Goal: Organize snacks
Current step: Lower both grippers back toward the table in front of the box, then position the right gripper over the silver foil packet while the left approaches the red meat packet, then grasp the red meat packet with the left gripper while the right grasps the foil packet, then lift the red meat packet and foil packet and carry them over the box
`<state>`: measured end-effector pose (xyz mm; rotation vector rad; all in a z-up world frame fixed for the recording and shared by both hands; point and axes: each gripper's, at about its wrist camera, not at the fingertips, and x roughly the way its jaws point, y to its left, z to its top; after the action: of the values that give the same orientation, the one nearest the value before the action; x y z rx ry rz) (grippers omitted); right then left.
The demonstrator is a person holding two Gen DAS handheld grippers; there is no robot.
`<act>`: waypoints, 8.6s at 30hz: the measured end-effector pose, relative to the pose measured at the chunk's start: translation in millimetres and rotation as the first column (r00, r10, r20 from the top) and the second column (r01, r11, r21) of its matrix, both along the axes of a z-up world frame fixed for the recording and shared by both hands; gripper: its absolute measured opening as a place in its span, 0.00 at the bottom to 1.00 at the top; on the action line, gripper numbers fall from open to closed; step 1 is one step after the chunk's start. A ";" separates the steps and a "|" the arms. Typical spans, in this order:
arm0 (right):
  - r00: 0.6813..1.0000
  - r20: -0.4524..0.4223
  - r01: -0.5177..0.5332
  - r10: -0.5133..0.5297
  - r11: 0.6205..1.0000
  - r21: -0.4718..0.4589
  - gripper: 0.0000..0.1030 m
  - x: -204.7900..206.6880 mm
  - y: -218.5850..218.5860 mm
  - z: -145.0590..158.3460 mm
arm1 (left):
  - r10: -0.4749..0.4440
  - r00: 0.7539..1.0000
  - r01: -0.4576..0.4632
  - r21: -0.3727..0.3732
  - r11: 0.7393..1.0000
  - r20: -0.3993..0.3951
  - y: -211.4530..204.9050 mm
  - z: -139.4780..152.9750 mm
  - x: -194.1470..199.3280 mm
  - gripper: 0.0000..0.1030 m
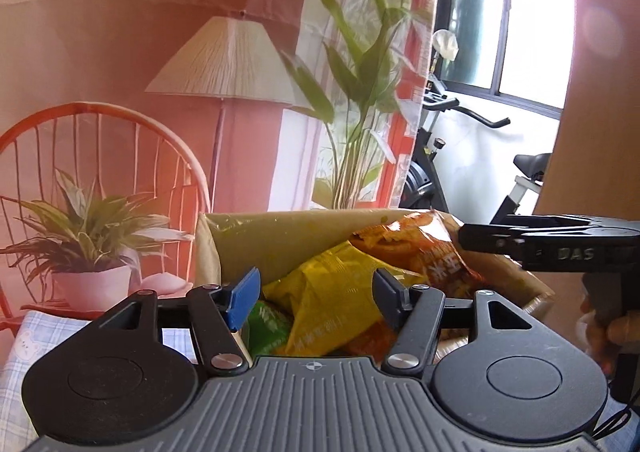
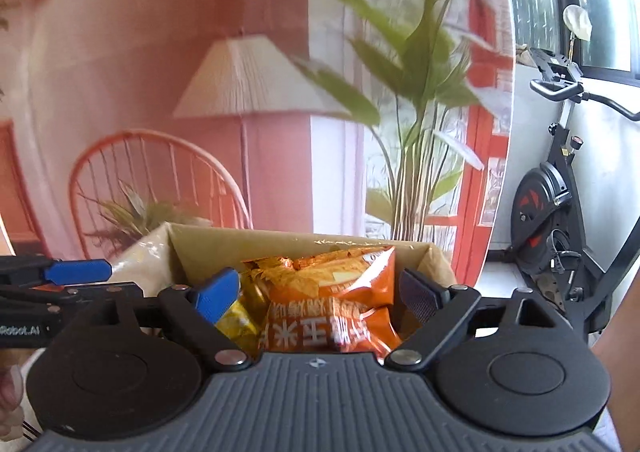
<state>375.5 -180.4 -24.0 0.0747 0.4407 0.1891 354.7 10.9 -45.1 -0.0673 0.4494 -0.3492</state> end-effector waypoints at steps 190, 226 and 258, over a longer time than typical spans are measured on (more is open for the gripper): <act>0.959 -0.268 -0.108 0.094 0.993 -0.037 0.76 -130.8 -2.1 -214.3 | -0.393 0.844 0.479 0.183 0.858 -0.365 -44.7 -172.9 -71.7 0.58; 0.960 -0.252 -0.143 0.122 0.987 -0.068 0.49 -137.2 6.7 -199.4 | -0.139 0.964 0.141 -0.007 0.990 -0.225 6.1 -130.0 -107.7 0.38; 0.990 -0.115 -0.072 0.082 0.994 0.084 0.05 -184.3 -36.7 -113.8 | -0.165 0.984 0.157 -0.108 0.982 -0.071 1.9 -78.8 -114.4 0.38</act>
<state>191.2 -217.1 -137.8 0.1476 0.5547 0.2793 240.3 12.8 -123.9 -0.1455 0.5171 -0.5302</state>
